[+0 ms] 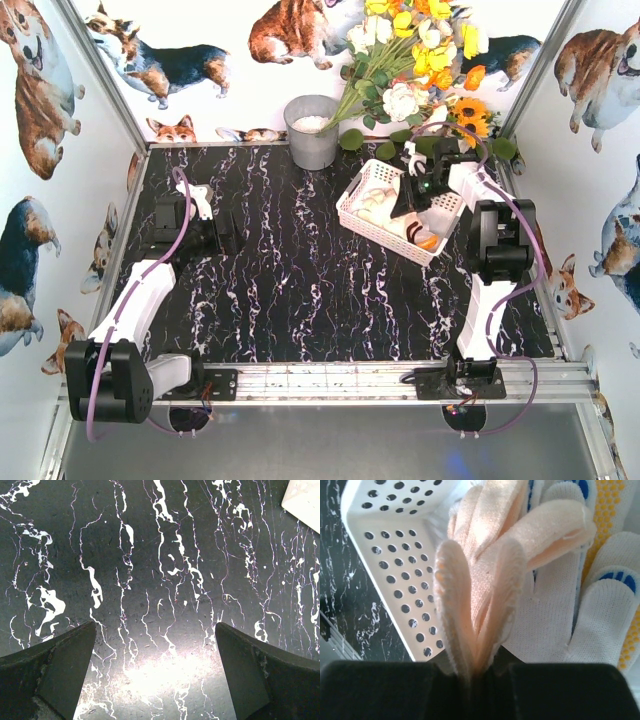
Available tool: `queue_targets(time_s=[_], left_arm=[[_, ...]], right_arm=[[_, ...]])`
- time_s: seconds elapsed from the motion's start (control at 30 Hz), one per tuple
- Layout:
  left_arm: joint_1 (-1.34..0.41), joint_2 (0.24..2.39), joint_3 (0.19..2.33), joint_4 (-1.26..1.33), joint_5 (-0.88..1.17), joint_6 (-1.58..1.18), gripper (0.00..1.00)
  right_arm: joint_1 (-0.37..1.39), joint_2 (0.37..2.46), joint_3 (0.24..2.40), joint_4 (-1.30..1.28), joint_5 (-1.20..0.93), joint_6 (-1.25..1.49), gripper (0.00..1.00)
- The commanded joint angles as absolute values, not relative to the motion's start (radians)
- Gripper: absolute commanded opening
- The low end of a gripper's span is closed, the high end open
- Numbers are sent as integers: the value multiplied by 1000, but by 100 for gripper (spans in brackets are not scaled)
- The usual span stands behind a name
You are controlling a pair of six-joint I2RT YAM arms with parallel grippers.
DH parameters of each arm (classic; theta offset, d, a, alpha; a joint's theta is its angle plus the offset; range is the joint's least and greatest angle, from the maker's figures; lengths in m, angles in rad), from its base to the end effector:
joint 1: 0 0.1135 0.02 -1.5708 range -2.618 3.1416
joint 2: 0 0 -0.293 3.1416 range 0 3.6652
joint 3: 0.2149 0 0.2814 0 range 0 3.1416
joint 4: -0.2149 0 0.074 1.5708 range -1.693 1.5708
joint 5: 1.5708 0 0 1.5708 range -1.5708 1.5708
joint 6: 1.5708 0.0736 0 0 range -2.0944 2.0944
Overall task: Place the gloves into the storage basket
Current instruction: Place the glove in the bin, then adjust the glove in the bin.
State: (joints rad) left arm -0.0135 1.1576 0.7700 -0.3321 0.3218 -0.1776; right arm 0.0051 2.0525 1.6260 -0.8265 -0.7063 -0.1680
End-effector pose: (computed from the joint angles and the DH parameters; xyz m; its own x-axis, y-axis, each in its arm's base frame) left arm 0.2874 -0.0272 0.2387 -0.6930 -0.1582 -0.7033 0.1303 0.9321 -0.3380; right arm 0.4712 0.0502 0.1906 -0.9020 -0.1318 -0.4112 -0.3626 0.7482 0.5556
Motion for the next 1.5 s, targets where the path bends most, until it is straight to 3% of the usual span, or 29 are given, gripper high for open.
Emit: queue_targets(time_s=[0.0, 0.37, 0.73, 0.93, 1.1, 1.47], left_arm=[[1, 1163, 770, -302, 333, -163, 100], [0, 1161, 770, -300, 338, -160, 100], [0, 1120, 764, -279, 362, -157, 100], [0, 1112, 764, -279, 358, -156, 100], [0, 1108, 764, -276, 354, -156, 100], [0, 1104, 764, -276, 356, -155, 100]], right_arm=[[2, 2060, 1609, -767, -655, -175, 0], [0, 1985, 1539, -736, -507, -177, 30], [0, 1844, 1484, -749, -418, -144, 45], [0, 1714, 1413, -738, -290, -129, 49], [21, 1571, 1358, -722, -305, -83, 49], [44, 1611, 1228, -620, -355, 53, 32]])
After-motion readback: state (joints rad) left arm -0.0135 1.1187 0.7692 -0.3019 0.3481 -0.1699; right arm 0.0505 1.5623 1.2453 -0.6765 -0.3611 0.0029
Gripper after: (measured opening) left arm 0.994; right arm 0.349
